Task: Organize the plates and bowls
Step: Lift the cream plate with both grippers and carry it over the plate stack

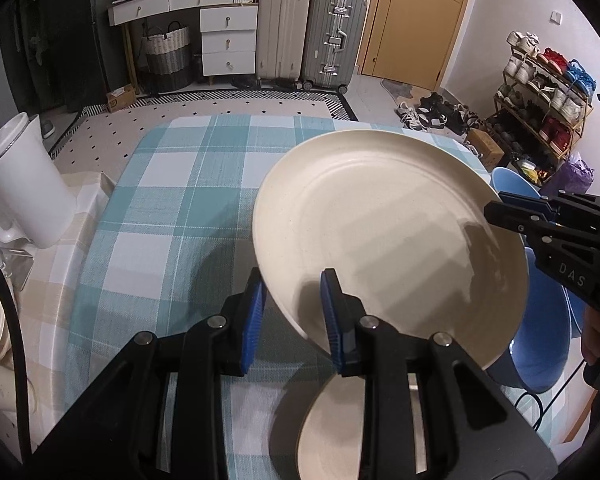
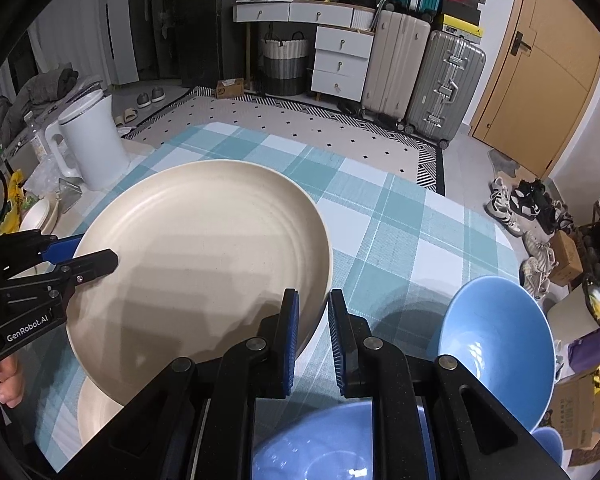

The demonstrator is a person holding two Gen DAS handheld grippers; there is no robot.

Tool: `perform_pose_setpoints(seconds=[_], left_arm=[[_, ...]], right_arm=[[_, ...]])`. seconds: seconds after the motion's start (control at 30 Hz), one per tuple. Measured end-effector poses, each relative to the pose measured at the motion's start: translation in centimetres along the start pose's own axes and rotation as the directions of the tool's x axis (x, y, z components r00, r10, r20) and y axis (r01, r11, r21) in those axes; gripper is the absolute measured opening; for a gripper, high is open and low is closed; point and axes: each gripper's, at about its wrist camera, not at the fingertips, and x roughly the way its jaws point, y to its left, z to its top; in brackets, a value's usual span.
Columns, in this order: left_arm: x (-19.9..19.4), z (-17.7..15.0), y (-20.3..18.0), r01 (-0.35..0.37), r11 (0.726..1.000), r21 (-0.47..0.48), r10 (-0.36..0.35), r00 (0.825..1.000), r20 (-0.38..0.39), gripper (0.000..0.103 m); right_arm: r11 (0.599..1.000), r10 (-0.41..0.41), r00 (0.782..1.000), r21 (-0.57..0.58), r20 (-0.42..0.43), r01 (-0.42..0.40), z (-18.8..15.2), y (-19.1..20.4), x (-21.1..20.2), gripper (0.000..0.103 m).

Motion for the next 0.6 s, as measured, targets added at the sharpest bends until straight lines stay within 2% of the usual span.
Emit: perform_pose_setpoints(seconds=[0.6], left_arm=[[-5.6,-3.1,-1.2,-0.001,1.0,0.022,0.0,0.999,0.043,0.024]], right_arm=[[1.0,-0.006,0.997,0.011,0.071,0.005,-2.7,1.9,-4.8,0.015]])
